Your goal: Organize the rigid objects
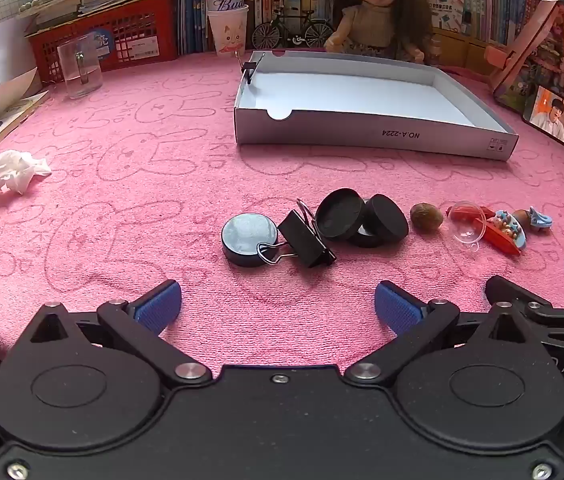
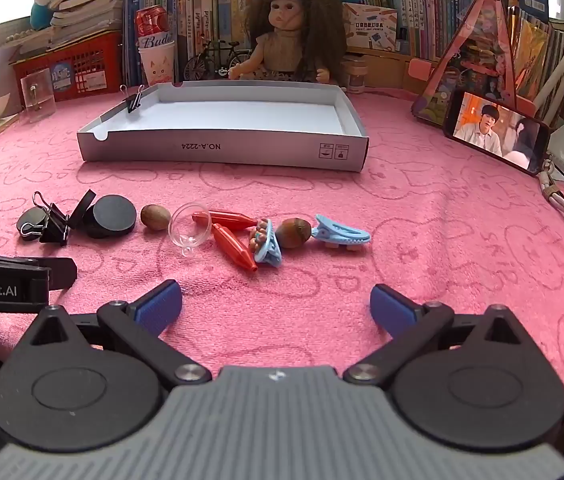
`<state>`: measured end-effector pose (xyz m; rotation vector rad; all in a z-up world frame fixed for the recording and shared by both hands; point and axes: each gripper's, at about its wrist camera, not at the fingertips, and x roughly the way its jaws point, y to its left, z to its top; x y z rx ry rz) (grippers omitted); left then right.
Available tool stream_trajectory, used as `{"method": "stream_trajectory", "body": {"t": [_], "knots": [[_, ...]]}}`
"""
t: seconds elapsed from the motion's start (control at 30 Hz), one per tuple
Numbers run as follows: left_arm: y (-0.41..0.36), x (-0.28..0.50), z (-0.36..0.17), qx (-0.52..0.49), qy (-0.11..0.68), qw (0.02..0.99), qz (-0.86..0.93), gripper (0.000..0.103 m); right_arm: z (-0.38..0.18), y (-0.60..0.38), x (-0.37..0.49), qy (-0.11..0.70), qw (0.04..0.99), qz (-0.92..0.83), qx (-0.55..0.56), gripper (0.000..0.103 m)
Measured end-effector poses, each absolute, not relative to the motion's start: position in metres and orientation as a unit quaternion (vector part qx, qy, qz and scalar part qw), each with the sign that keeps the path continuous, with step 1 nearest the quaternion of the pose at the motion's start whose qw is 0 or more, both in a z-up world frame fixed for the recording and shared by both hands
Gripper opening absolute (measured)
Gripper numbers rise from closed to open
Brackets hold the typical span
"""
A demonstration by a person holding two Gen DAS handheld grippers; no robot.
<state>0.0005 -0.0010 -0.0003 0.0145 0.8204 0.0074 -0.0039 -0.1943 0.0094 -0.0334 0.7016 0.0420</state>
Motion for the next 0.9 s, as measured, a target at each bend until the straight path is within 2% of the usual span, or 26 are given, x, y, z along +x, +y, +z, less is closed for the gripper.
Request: {"method": "stream_trajectory", "body": {"t": [0.9], "knots": [[-0.0018, -0.0014, 0.0014, 0.002, 0.392, 0.920, 0.003, 0.103, 0.0096, -0.1928, -0.0047, 0.343, 0.939, 0.020, -0.017, 0.103]]}}
